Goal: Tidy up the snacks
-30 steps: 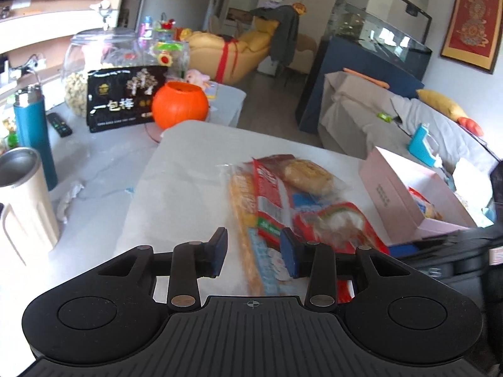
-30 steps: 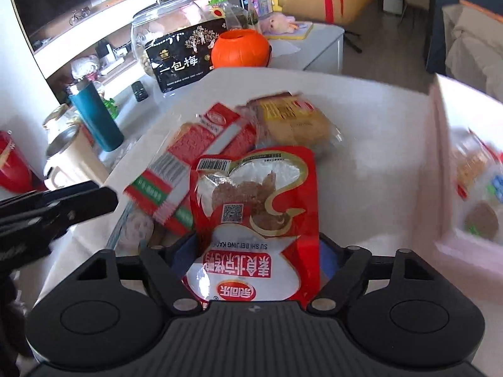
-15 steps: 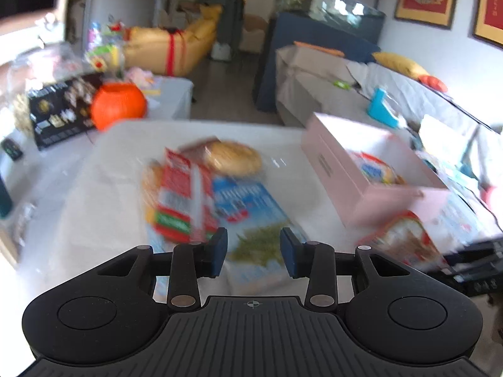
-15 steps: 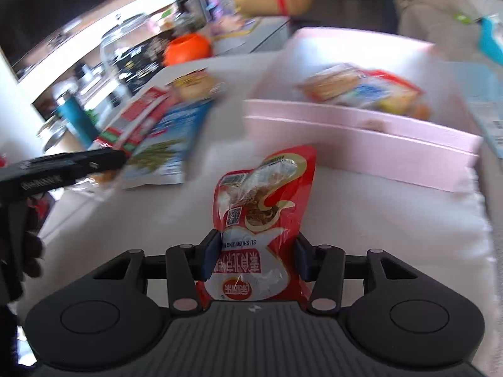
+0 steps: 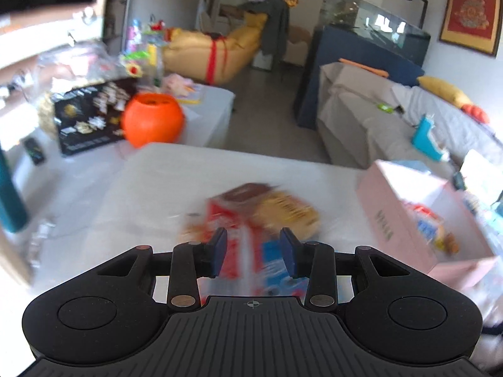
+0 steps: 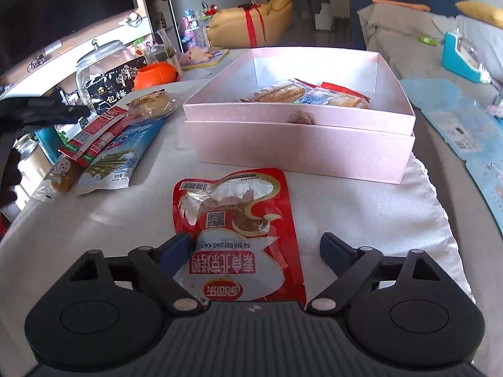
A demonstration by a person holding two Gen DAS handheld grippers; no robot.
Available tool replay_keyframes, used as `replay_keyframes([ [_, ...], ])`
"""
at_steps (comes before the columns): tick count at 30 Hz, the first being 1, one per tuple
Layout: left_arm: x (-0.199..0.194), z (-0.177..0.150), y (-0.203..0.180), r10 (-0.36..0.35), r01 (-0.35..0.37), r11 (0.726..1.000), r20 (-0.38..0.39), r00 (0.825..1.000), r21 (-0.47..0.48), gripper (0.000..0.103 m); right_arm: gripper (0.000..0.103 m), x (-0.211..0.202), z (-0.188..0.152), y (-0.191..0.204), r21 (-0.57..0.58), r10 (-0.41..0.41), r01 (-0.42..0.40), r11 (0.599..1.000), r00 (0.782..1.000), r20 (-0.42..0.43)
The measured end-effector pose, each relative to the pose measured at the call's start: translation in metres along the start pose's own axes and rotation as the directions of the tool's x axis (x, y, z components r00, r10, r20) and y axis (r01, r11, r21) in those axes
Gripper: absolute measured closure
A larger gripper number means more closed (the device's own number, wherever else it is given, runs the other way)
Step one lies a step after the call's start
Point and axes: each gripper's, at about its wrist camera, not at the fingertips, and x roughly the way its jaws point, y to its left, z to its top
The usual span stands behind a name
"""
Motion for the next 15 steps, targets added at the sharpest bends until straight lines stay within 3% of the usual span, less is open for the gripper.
replay_keyframes([
  [3, 0.025, 0.018, -0.011, -0.041, 0.037, 0.996, -0.049, 0.998, -0.081, 0.061, 0.007, 0.002, -0.006, 0.009, -0.042, -0.031, 0.032, 0.999, 0.999, 0.026],
  [5, 0.051, 0.030, -0.020, 0.016, -0.030, 0.995, -0.138, 0.990, -0.098, 0.061, 0.007, 0.002, -0.006, 0.012, -0.059, -0.041, 0.043, 0.997, 0.999, 0.029],
  [7, 0.074, 0.038, -0.029, 0.091, -0.102, 0.993, -0.174, 0.981, -0.057, 0.061, 0.007, 0.001, -0.006, 0.009, -0.048, -0.032, 0.033, 0.998, 0.999, 0.030],
  [8, 0.086, 0.039, -0.035, 0.126, -0.132, 0.991, -0.183, 0.975, -0.024, 0.052, 0.006, 0.001, -0.006, 0.008, -0.043, -0.026, 0.027, 0.999, 0.999, 0.032],
  [10, 0.099, 0.040, -0.042, 0.142, -0.142, 0.990, -0.164, 0.976, 0.012, 0.046, 0.005, 0.001, -0.006, 0.007, -0.047, -0.021, 0.023, 0.999, 0.999, 0.031],
  [15, 0.107, 0.044, -0.043, 0.138, -0.141, 0.990, -0.166, 0.976, -0.005, 0.045, 0.004, 0.003, -0.008, 0.014, -0.078, -0.041, 0.043, 0.996, 0.999, 0.029],
])
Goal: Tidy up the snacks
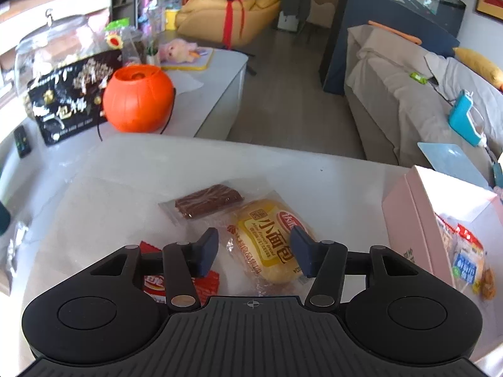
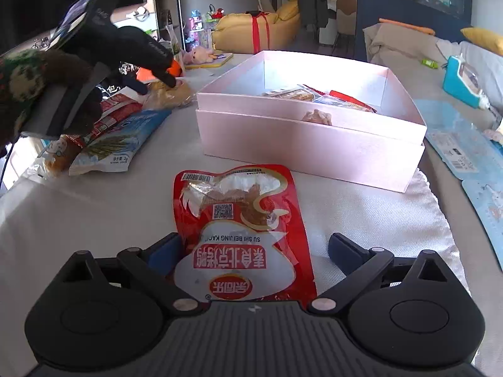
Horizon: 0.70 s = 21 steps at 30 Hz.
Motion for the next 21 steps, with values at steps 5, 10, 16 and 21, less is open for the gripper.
replay_keyframes([
  [5, -0.002, 0.007, 0.006, -0.088, 0.085, 0.992, -0.026, 0.996, -0.088, 0.050, 0.003, 0.000, 0.000, 0.000, 0.006, 0.005, -0.005, 1.000, 1.000, 0.002],
  [10, -0.033, 0.021, 0.017, -0.162, 0.157, 0.986, 0.084, 0.983, 0.060, 0.050, 0.003, -0.001, -0.001, 0.001, 0.006, -0.001, 0.001, 1.000, 1.000, 0.002],
  [16, -0.016, 0.034, 0.041, -0.194, 0.181, 0.932, 0.011, 0.981, 0.314, 0.050, 0.003, -0.001, -0.001, 0.002, 0.004, -0.002, 0.002, 1.000, 1.000, 0.001],
  [21, 0.035, 0.041, 0.062, -0.106, 0.117, 0.965, -0.061, 0.992, 0.234, 0.052, 0.000, 0.002, 0.000, 0.004, -0.012, -0.003, 0.003, 1.000, 1.000, -0.011],
])
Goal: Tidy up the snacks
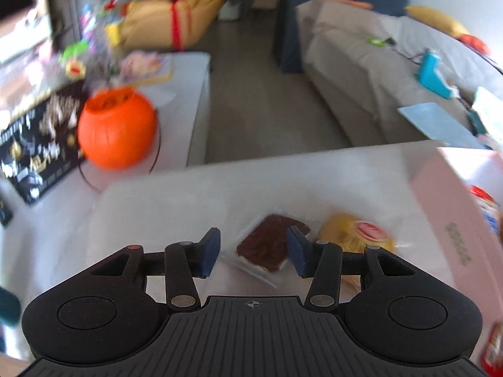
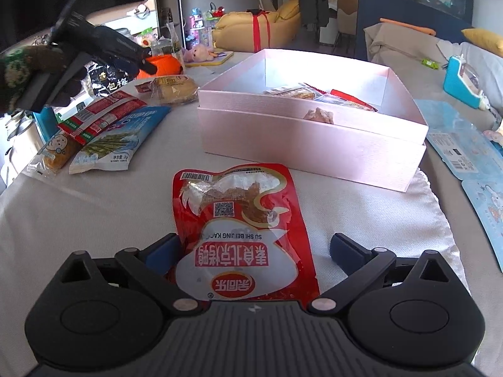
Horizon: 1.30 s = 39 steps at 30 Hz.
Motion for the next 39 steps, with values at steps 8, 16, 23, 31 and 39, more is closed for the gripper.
replay_keyframes([
  [8, 0.031, 0.012, -0.007, 0.043, -0.042, 0.998, -0.023, 0.999, 0.046, 0.049, 0.000, 0.002, 0.001, 0.002, -0.010, -0.009, 0.009, 1.000, 1.000, -0.006],
  [16, 0.002, -0.005, 0.000, 0.084, -0.084, 0.995, 0.014, 0.996, 0.060, 0.059, 0.000, 0.002, 0.001, 0.002, -0.008, -0.008, 0.008, 1.000, 1.000, -0.005],
  [23, -0.074, -0.015, 0.017, 0.067, -0.068, 0.998, 0.131, 0.989, 0.009, 0.094, 0.000, 0.001, 0.001, 0.002, -0.008, -0.008, 0.008, 1.000, 1.000, -0.005],
  [31, -0.062, -0.019, 0.012, 0.043, -0.049, 0.995, 0.065, 0.997, 0.091, 0.088, 0.000, 0.001, 0.001, 0.002, -0.009, -0.010, 0.010, 1.000, 1.000, -0.006],
  [39, -0.017, -0.026, 0.022, 0.057, -0.043, 0.981, -0.068, 0.996, 0.189, 0.074, 0.000, 0.000, 0.001, 0.002, -0.009, -0.012, 0.012, 1.000, 1.000, -0.006],
])
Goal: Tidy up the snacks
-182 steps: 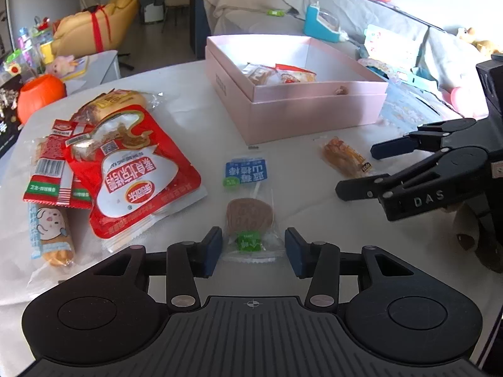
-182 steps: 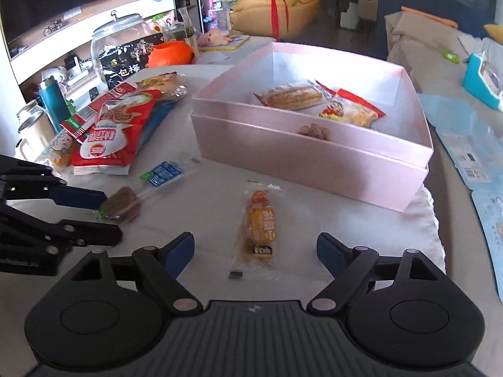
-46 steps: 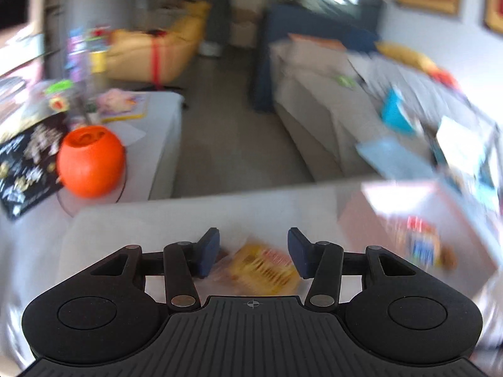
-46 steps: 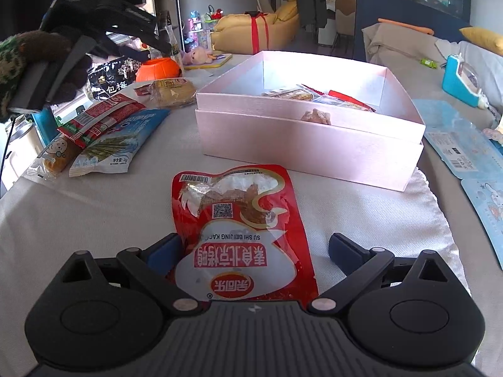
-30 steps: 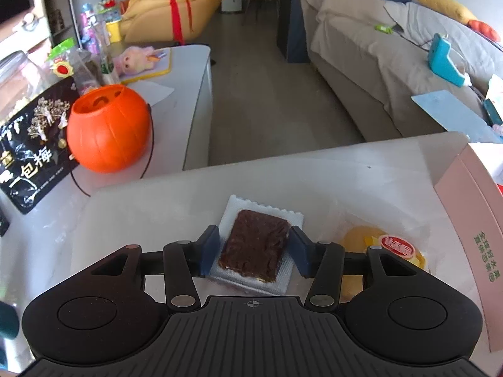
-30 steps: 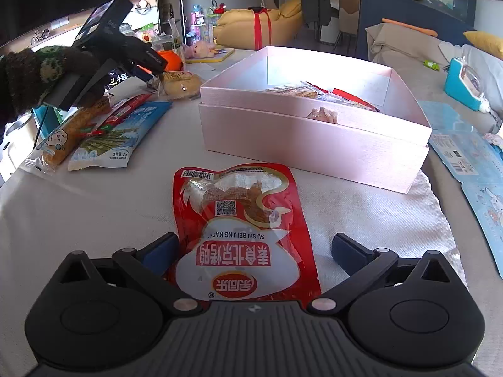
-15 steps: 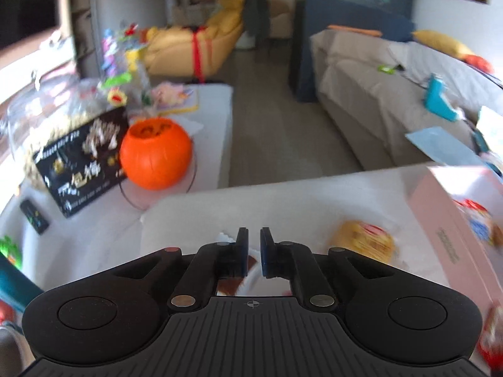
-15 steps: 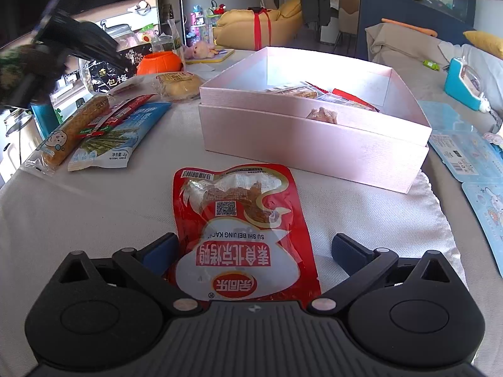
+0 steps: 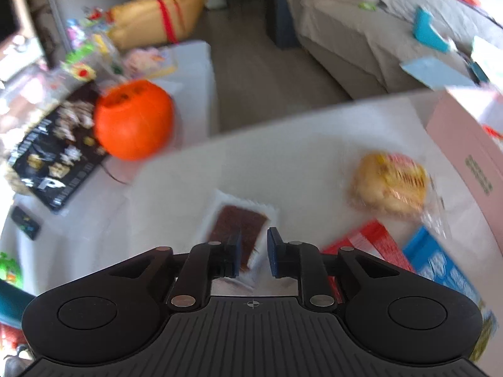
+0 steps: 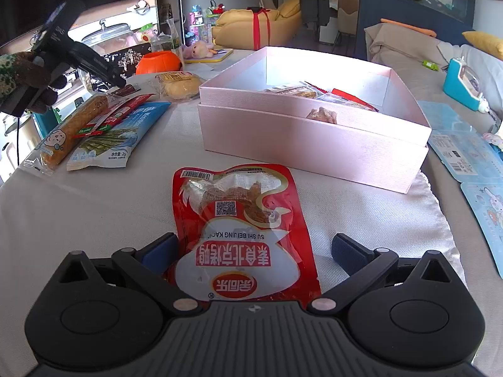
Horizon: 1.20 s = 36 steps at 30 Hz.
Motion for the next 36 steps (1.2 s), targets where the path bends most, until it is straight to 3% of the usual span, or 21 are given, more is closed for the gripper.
replay_keyframes([
  [2, 0.000, -0.003, -0.010, -0.015, 0.014, 0.998, 0.009, 1.000, 0.054, 0.049, 0.000, 0.000, 0.000, 0.000, 0.000, 0.000, 0.000, 1.000, 1.000, 0.000],
  [3, 0.000, -0.004, -0.013, -0.029, 0.028, 0.998, 0.008, 1.000, 0.062, 0.046, 0.000, 0.000, 0.000, 0.000, 0.001, 0.000, 0.000, 1.000, 1.000, 0.000],
  [7, -0.005, 0.001, -0.004, -0.105, 0.105, 0.994, 0.030, 0.994, -0.018, 0.047, 0.000, 0.000, 0.000, 0.000, 0.000, 0.000, 0.000, 1.000, 1.000, 0.000],
  [11, -0.003, 0.004, 0.010, 0.016, -0.015, 0.999, 0.022, 1.000, -0.033, 0.051, 0.000, 0.000, 0.000, 0.000, 0.000, 0.000, 0.000, 1.000, 1.000, 0.000],
  [13, 0.005, 0.002, 0.015, -0.006, 0.005, 0.998, -0.021, 1.000, -0.057, 0.049, 0.000, 0.000, 0.000, 0.000, 0.000, 0.001, -0.001, 1.000, 1.000, 0.000],
  [17, 0.009, 0.001, 0.019, -0.024, 0.024, 0.993, -0.005, 1.000, -0.115, 0.046, 0.000, 0.000, 0.000, 0.000, 0.000, 0.001, -0.001, 1.000, 1.000, 0.000],
  [22, 0.007, 0.006, 0.020, -0.012, 0.013, 0.993, 0.010, 1.000, -0.114, 0.057, 0.000, 0.000, 0.000, 0.000, 0.000, 0.001, -0.001, 1.000, 1.000, 0.000],
  [23, 0.003, 0.006, 0.021, 0.005, -0.003, 0.993, 0.019, 1.000, -0.119, 0.067, 0.000, 0.000, 0.000, 0.000, 0.001, 0.001, -0.001, 1.000, 1.000, 0.000],
  [25, -0.006, 0.007, 0.026, 0.018, -0.012, 0.991, 0.048, 0.999, -0.131, 0.097, 0.000, 0.000, 0.000, 0.000, 0.000, 0.001, -0.001, 1.000, 1.000, 0.000],
  [31, -0.039, 0.008, 0.037, 0.019, -0.002, 0.986, 0.100, 0.995, -0.166, 0.092, 0.000, 0.000, 0.000, 0.000, 0.000, 0.001, -0.001, 1.000, 1.000, 0.000],
  [34, -0.036, 0.003, 0.046, -0.006, 0.028, 0.971, 0.091, 0.996, -0.236, 0.088, 0.000, 0.000, 0.000, 0.000, 0.000, 0.001, -0.001, 1.000, 1.000, 0.000],
  [36, -0.025, 0.000, 0.049, 0.017, 0.002, 0.960, 0.065, 0.998, -0.281, 0.086, 0.000, 0.000, 0.000, 0.000, 0.000, 0.001, -0.001, 1.000, 1.000, 0.000],
])
